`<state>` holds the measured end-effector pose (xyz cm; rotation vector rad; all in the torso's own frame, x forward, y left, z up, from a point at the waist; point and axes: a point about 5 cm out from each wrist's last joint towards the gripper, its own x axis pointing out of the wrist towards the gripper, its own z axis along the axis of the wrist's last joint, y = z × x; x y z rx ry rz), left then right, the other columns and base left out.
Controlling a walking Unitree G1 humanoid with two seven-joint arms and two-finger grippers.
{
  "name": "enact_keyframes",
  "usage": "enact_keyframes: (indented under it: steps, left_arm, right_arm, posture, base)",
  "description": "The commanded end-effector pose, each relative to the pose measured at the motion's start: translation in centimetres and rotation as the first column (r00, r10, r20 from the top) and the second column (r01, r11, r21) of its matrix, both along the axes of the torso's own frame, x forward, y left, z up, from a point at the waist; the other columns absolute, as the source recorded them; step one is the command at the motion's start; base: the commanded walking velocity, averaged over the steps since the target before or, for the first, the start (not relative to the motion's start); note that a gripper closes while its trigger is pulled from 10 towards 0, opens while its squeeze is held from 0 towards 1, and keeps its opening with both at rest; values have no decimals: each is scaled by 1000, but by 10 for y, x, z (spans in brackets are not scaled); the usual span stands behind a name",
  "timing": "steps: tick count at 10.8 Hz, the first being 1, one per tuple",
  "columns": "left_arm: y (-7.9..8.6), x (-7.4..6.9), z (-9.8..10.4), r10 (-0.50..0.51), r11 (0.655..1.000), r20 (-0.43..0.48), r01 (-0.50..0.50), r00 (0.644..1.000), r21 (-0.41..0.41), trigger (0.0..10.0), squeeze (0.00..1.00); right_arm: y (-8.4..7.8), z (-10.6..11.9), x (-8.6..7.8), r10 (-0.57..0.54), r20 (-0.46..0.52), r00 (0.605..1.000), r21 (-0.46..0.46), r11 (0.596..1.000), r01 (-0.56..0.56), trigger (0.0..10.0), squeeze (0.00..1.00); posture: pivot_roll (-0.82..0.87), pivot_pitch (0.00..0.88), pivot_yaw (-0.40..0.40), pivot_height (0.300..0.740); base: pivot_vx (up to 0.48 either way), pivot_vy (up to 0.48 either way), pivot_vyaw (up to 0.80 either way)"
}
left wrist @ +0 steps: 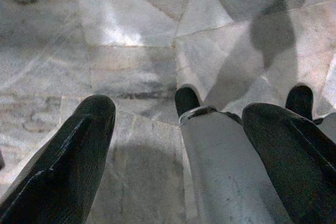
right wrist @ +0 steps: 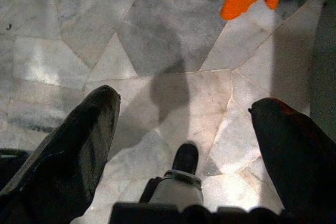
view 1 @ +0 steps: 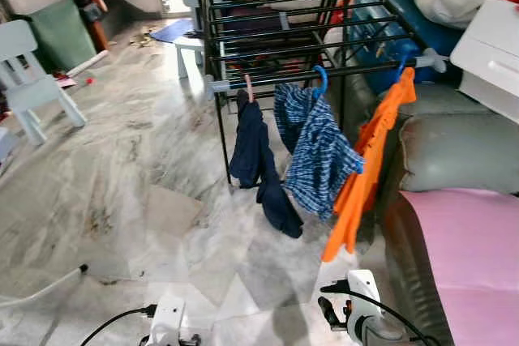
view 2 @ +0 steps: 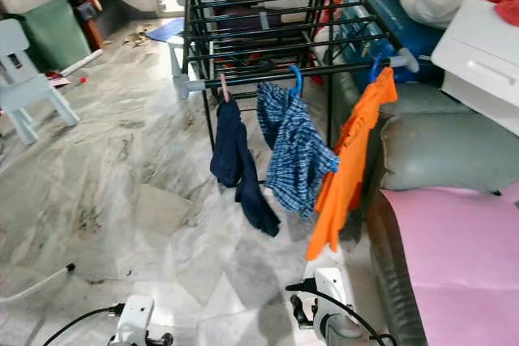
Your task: Hang hanger
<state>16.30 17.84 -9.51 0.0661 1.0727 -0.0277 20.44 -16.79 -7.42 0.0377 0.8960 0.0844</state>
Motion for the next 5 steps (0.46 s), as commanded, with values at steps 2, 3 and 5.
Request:
enact_keyframes:
  steps: [2,3,5]
  left_arm:
    - [7,8,4,-10,1000,7,10,1000,26,10000,0]
    - [6,9,5,-25,999,10,25,1000,30,10000,0]
    - [7,9,5,-49,998,3,48,999,46,10000,0]
  right_arm:
    - [7,1,4,9,8,1000,16,1000,-10,10000,0]
    - [7,0,1,7,-2,1000,11,1000,-7,10000,0]
    - [2,-3,-4,4,-21,1000,-6,1000,-4,10000,0]
  posture:
    - [-105,0,61,740]
    - [-106,0,63,740]
    - [-111,0,66,740]
  base:
    - [0,0,400]
    - [0,0,0]
    - [0,315,0]
